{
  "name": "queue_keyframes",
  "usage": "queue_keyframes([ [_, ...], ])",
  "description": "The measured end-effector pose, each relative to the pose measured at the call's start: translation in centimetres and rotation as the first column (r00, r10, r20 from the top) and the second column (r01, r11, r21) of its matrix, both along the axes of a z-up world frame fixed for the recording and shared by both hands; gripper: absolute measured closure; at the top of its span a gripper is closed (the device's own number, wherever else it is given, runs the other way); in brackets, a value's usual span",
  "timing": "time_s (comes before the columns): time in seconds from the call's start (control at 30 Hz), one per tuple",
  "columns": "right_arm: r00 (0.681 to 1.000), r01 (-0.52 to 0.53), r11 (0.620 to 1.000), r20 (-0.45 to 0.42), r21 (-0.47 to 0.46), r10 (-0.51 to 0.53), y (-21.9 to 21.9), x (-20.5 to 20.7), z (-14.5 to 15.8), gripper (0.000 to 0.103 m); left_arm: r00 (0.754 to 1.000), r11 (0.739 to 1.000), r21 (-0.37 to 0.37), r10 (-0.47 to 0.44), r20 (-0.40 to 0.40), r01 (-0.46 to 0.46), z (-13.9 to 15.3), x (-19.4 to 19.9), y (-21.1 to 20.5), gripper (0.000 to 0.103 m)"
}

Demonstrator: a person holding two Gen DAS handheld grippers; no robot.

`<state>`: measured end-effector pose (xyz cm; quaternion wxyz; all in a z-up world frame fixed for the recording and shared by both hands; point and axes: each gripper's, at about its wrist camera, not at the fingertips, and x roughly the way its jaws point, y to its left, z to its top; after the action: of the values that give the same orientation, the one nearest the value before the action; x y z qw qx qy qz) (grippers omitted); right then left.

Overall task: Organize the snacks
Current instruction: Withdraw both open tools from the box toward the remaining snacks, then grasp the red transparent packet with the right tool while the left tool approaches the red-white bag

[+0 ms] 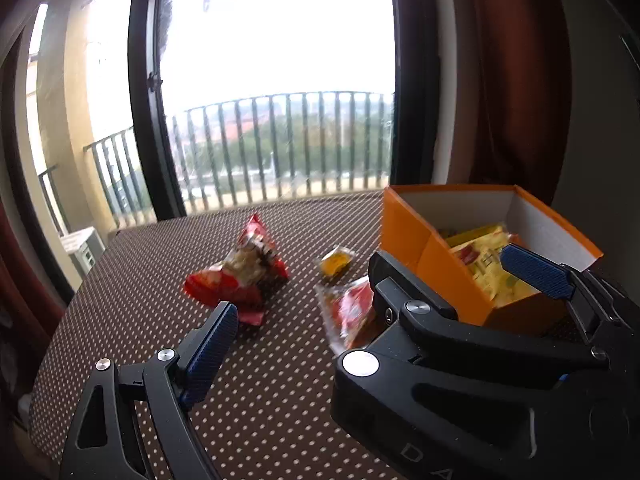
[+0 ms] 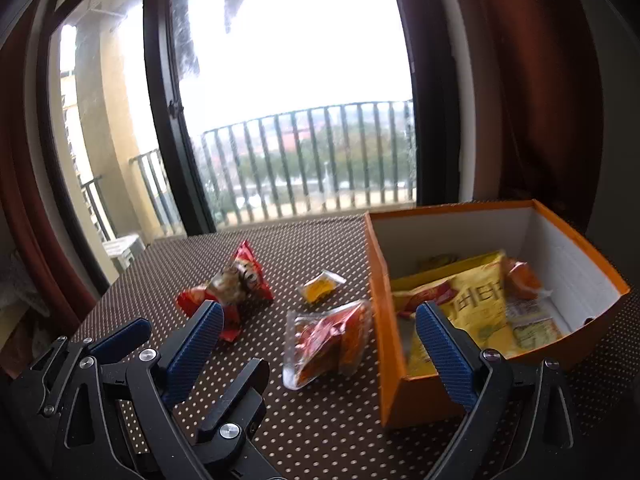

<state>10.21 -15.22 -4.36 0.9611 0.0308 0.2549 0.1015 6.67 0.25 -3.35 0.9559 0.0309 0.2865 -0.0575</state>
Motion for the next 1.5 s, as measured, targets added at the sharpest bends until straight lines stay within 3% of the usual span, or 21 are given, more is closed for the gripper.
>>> queue_keyframes([
  [0.53,0.994,-0.035,0.999,-0.102,-0.026,0.032,4.3,1.9,-4.6,0.008,0.993,0.997,0.007,0.071,-0.093,-0.071,-4.3,2.1,3.7,0.014],
  [0.7,0.995,0.014,1.0,-0.102,-0.012,-0.015,4.5,3.1,-5.8,0.011,0.991,0.997,0.011,0.074,-0.108,-0.073,-5.6,3.7,4.2,0.014],
  [0.9,0.99,0.098,0.993,-0.097,-0.06,-0.104,5.1,4.4,-6.8,0.014,0.989,0.999,0.015,0.047,-0.139,-0.046,-6.5,5.3,4.7,0.014],
  [1.1,0.979,0.136,0.988,-0.141,-0.067,-0.144,5.3,5.6,-8.1,0.023,0.985,0.997,0.071,0.05,-0.166,-0.039,-7.8,6.7,4.8,0.014],
  [1.3,0.955,0.231,0.971,-0.177,-0.059,-0.238,4.6,6.8,-9.3,0.023,0.977,0.996,0.088,0.03,-0.21,-0.011,-8.9,8.6,4.3,0.014],
  [1.5,0.938,0.253,0.965,-0.228,-0.068,-0.262,4.2,8.2,-10.4,0.024,0.965,0.998,0.057,0.0,-0.264,0.015,-9.9,10.1,4.4,0.014],
])
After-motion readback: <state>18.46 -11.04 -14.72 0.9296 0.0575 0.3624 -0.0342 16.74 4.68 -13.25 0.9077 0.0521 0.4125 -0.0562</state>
